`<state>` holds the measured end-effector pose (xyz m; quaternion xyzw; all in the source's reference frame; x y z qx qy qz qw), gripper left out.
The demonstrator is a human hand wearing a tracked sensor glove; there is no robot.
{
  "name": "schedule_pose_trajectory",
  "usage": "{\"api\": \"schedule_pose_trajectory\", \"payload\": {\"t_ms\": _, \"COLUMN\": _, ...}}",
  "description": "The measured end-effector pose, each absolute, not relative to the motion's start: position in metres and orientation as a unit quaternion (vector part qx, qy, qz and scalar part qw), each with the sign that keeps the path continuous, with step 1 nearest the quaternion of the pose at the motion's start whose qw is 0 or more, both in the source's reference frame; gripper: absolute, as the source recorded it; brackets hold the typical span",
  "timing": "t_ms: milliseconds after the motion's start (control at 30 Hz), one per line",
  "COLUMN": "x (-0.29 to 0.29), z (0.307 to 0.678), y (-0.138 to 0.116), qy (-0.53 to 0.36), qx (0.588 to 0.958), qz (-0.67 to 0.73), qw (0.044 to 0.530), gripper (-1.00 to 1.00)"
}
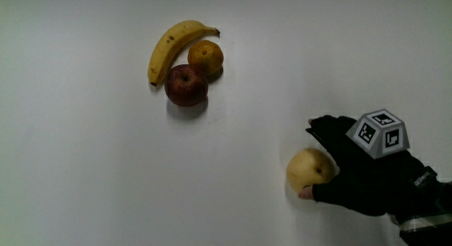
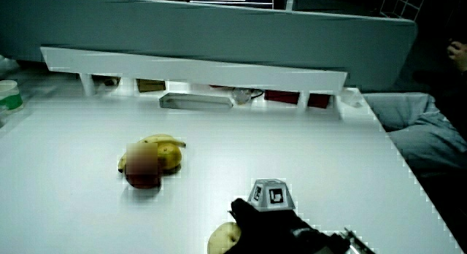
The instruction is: Place pear no leg
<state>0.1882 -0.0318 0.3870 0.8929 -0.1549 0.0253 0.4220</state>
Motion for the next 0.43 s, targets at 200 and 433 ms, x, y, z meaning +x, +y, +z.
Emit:
{"api": "schedule_pose_trajectory", "payload": {"t_ms": 200, "x": 0.175, "z": 0.369, "y": -0.071, "qy": -0.124, "qx": 0.898, "qz": 0.011, "qw": 0.422, "gripper": -1.00}}
{"api": "schedule_pose_trajectory", "payload": {"t_ms": 433, "x": 0.162, "z": 0.358, "y": -0.105, "qy": -0.085, "qx": 0.926, "qz": -0.028, "qw": 0.366, "gripper": -1.00}}
